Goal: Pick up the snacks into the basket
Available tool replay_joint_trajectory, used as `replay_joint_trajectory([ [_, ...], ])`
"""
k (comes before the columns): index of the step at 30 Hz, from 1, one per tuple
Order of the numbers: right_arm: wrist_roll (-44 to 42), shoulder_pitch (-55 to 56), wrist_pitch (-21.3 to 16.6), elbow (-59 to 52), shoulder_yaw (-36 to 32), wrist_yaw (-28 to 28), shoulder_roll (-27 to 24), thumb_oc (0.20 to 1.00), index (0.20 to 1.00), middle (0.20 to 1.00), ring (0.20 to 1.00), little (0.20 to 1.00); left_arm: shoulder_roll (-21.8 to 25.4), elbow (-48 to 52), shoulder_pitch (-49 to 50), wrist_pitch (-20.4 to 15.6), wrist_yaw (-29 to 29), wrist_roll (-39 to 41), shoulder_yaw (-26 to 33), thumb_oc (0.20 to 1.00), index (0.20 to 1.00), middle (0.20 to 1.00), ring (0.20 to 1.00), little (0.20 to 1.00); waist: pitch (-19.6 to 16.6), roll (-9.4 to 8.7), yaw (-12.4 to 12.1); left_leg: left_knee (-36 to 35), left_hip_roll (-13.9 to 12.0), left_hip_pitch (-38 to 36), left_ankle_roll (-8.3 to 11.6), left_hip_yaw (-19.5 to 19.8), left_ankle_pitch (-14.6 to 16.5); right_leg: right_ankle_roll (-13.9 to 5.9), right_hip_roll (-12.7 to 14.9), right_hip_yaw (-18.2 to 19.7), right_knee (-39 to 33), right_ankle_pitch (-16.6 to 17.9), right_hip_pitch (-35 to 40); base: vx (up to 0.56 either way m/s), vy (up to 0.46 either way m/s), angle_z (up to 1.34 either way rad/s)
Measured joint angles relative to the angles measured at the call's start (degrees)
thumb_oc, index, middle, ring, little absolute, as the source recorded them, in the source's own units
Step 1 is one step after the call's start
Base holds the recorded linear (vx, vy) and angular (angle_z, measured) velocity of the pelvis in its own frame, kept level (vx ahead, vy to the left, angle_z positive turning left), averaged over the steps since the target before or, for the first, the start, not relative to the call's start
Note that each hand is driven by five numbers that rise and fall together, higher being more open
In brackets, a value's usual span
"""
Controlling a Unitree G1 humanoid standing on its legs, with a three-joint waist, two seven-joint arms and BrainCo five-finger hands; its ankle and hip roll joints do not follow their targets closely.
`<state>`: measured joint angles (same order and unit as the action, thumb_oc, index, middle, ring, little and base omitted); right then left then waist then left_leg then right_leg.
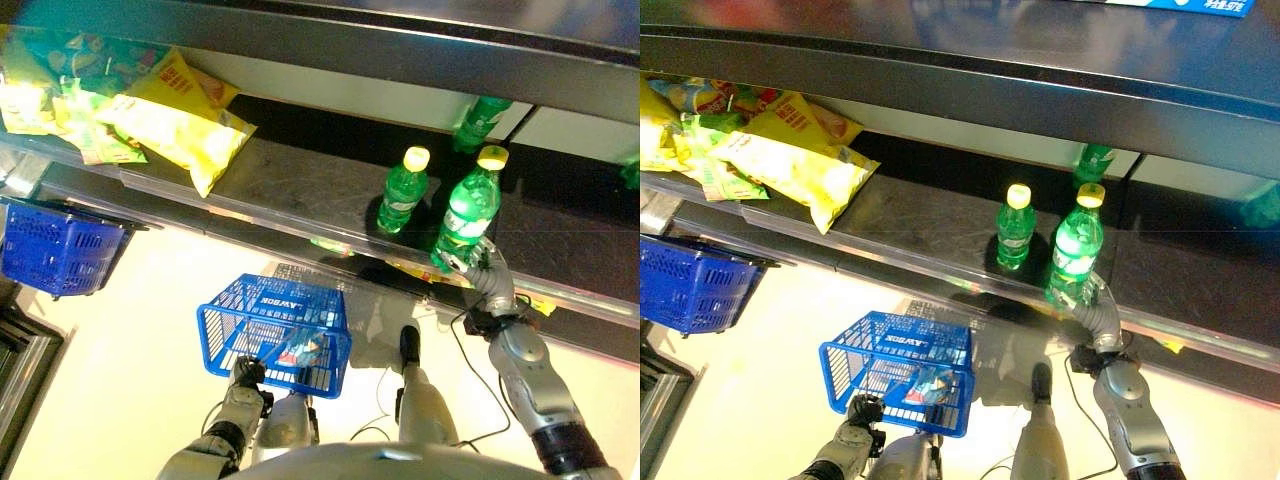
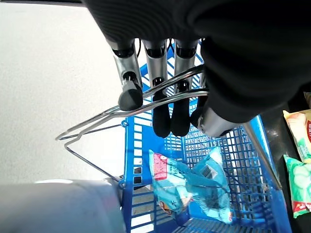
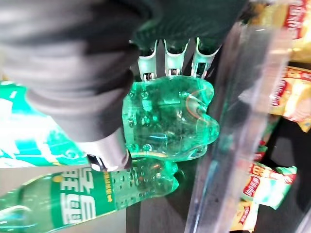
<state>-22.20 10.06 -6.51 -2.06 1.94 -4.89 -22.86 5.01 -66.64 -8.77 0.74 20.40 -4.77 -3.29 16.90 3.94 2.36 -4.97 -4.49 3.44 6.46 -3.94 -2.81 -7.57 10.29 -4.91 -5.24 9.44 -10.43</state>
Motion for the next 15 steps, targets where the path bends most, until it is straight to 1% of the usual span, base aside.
replay_joint_trajectory([
  [3,-0.5,2.5,0.0,-1.0,-1.1,1.9,-0.5,0.2,0.2,0.2,0.2,0.2,0.1,-0.2,0.0,0.1,-0.6,0.0,0.1,0.2,0.2,0.2,0.2,0.2,0.0,-0.19,1.1,0.0,0.0,-0.3,0.0,-0.4,0.0,0.1,0.0,0.4,0.0,0.1,0.0,0.0,-0.021,-0.05],
  [5,-0.1,3.4,0.1,-1.7,-1.7,3.3,-1.8,0.2,0.2,0.2,0.2,0.2,0.3,-0.3,0.1,0.0,-0.8,0.0,0.1,0.2,0.2,0.2,0.2,0.2,-0.1,-0.36,1.4,0.0,0.0,-0.3,0.0,-0.5,0.0,0.06,0.0,0.5,0.0,0.1,0.0,-0.01,-0.009,-0.03],
  [6,0.6,5.2,0.4,-2.5,-3.2,4.8,-2.4,0.2,0.2,0.2,0.2,0.2,0.3,0.2,0.0,0.1,-1.3,0.0,0.1,0.2,0.2,0.2,0.2,0.2,-0.1,-0.41,1.5,0.0,0.0,-0.5,0.0,-0.7,0.0,0.03,-0.1,0.8,0.0,0.1,0.0,-0.01,0.002,-0.05],
  [7,0.9,5.2,0.5,-2.7,-3.8,5.4,-2.6,0.2,0.2,0.2,0.2,0.2,0.4,0.1,0.0,0.0,-1.6,0.0,0.1,0.2,0.2,0.2,0.2,0.2,-0.1,-0.42,1.3,0.0,0.0,-0.5,0.01,-0.7,0.0,-0.09,-0.1,0.7,0.0,0.0,0.1,0.0,-0.002,-0.07],
  [8,1.4,5.5,0.8,-2.7,-4.1,5.8,-2.7,0.2,0.2,0.2,0.2,0.2,0.7,0.3,-0.7,-0.1,-1.9,0.0,0.0,0.2,0.2,0.2,0.2,0.2,-0.3,-0.74,1.9,0.0,0.0,-0.5,0.01,-0.7,0.0,-0.17,-0.1,0.9,0.0,0.0,-0.1,-0.01,-0.008,-0.05],
  [11,2.5,6.3,1.3,-2.7,-3.9,7.7,-3.3,0.2,0.2,0.2,0.2,0.2,0.8,0.2,-0.7,-0.1,-3.0,0.1,0.0,0.2,0.2,0.2,0.2,0.2,-0.7,-1.3,2.5,0.0,0.0,-0.4,0.02,-0.8,0.0,-0.2,-0.1,1.1,0.0,0.1,-0.3,0.0,-0.006,-0.03],
  [13,2.6,7.9,1.9,-2.7,-3.3,10.6,-4.8,0.2,0.2,0.2,0.2,0.2,0.8,0.4,-0.6,-0.1,-3.8,0.1,0.0,0.2,0.2,0.2,0.2,0.2,-0.9,-1.6,3.0,0.0,0.0,-0.4,0.02,-0.8,0.0,-0.18,-0.1,1.1,0.0,0.1,-0.3,0.0,0.0,0.0],
  [15,4.0,9.6,2.0,-2.1,-2.2,12.7,-7.8,0.2,0.2,0.2,0.2,0.2,0.8,0.5,-0.3,-0.4,-4.2,0.1,-0.1,0.2,0.2,0.2,0.2,0.2,-1.0,-1.71,2.9,0.0,0.0,-0.4,0.02,-0.7,0.0,-0.17,-0.1,1.1,0.0,0.1,-0.3,0.0,0.0,0.0],
])
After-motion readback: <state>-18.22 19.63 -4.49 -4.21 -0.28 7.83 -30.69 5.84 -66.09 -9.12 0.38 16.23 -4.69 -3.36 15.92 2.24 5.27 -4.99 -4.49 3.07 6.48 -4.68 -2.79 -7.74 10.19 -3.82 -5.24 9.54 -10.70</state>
